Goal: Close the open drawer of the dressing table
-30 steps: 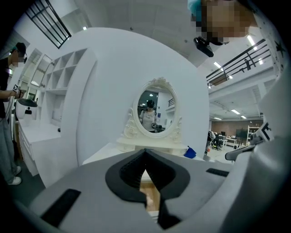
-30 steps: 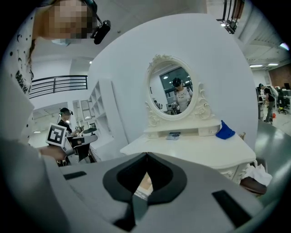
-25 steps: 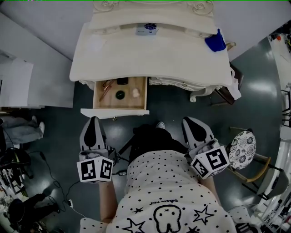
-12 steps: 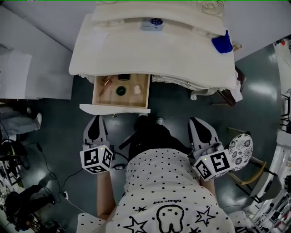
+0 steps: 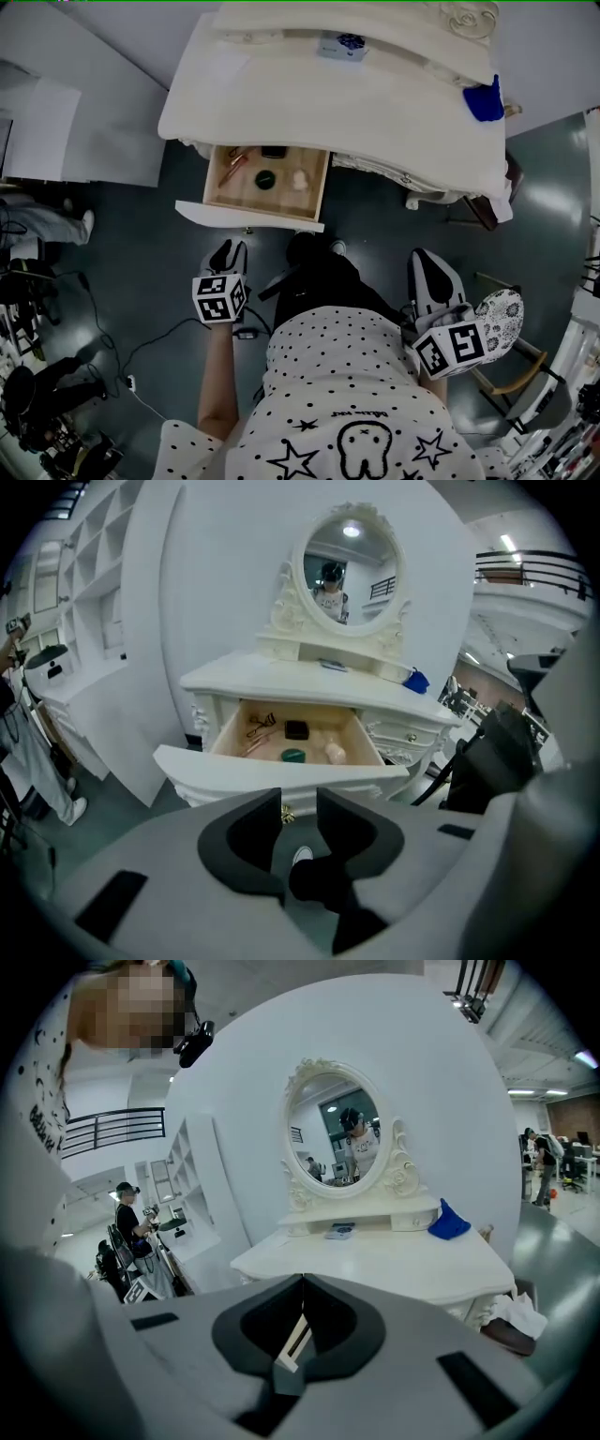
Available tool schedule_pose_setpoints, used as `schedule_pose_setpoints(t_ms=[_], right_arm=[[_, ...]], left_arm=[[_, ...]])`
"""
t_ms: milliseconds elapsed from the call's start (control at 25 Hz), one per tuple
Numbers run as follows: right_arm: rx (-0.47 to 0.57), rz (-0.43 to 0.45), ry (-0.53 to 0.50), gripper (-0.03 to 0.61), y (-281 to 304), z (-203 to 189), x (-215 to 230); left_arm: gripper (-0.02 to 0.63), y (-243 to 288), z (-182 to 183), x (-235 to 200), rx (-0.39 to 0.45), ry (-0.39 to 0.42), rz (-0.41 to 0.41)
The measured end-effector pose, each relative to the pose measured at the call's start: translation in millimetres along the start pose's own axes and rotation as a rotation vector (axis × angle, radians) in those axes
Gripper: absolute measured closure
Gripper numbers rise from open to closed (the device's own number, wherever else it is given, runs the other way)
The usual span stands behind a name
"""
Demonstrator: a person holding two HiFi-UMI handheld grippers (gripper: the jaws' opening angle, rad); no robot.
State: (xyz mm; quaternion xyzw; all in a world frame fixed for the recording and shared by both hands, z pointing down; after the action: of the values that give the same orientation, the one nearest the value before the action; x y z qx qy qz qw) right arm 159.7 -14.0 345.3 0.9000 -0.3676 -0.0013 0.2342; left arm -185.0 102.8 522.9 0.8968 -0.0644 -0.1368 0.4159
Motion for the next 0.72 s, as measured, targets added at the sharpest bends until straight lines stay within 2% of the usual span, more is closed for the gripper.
schedule_pose_setpoints(t_ms=[240, 360, 520, 720], right_arm=[[-0.013, -0.015, -0.002, 0.569, -3.4, -3.0, 6.1], [-0.02, -0.031, 0.0, 0.569, -6.9, -4.8, 8.9], [-0.031, -0.054, 0.003, 0.569, -8.9, -7.7, 12.2], [-0.044, -0.073, 0.006, 0.569, -7.9, -7.2, 13.8]], left_arm=[[0.451, 46.9, -29.3, -8.5, -0.118, 0.024, 0.015], [0.437, 71.3, -44.4, -12.3, -0.179, 0.01, 0.012], [0.431, 89.0, -50.0, -20.6, -0.179, -0.065, 0.041], [0.431, 103.7, -50.9, -19.9, -0.211, -0.041, 0.042]])
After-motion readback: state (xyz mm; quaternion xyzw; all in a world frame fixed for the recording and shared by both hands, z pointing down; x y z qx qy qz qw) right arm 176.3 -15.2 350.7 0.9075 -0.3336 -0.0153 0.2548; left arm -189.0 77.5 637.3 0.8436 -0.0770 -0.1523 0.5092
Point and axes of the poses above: the fingertips, and each gripper's own axes: y forward along the fingers, x to its right, z out of its top, the point moved 4 cm from there along -y, backward along the fingers, and after that the axes turned 7 degrees about -y, right-handed, at the moved point
